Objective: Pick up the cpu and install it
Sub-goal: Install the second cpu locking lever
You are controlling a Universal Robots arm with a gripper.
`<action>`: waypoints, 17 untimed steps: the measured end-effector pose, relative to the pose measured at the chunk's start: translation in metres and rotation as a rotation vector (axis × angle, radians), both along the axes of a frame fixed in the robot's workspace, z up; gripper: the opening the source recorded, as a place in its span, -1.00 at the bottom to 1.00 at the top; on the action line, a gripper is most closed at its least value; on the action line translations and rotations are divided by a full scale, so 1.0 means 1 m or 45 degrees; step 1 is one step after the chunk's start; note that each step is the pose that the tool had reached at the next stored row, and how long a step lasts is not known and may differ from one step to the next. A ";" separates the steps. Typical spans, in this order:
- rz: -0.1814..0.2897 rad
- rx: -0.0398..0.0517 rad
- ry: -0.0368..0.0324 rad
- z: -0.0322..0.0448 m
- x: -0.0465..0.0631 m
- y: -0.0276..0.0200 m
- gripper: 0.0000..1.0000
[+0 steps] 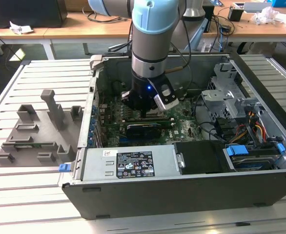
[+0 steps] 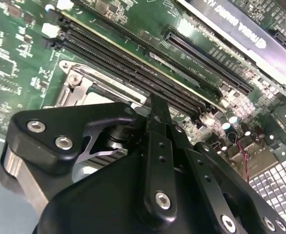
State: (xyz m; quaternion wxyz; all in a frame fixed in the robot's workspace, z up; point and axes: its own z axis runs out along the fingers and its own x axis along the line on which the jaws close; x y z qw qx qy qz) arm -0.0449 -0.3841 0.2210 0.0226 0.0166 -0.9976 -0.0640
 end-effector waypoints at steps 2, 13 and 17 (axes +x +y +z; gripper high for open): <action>0.000 0.003 -0.0001 -0.0023 -0.001 -0.0001 -0.79; 0.014 0.033 0.0003 -0.0123 -0.018 0.0010 -0.79; 0.039 0.041 0.0003 -0.0159 -0.018 0.0053 -0.79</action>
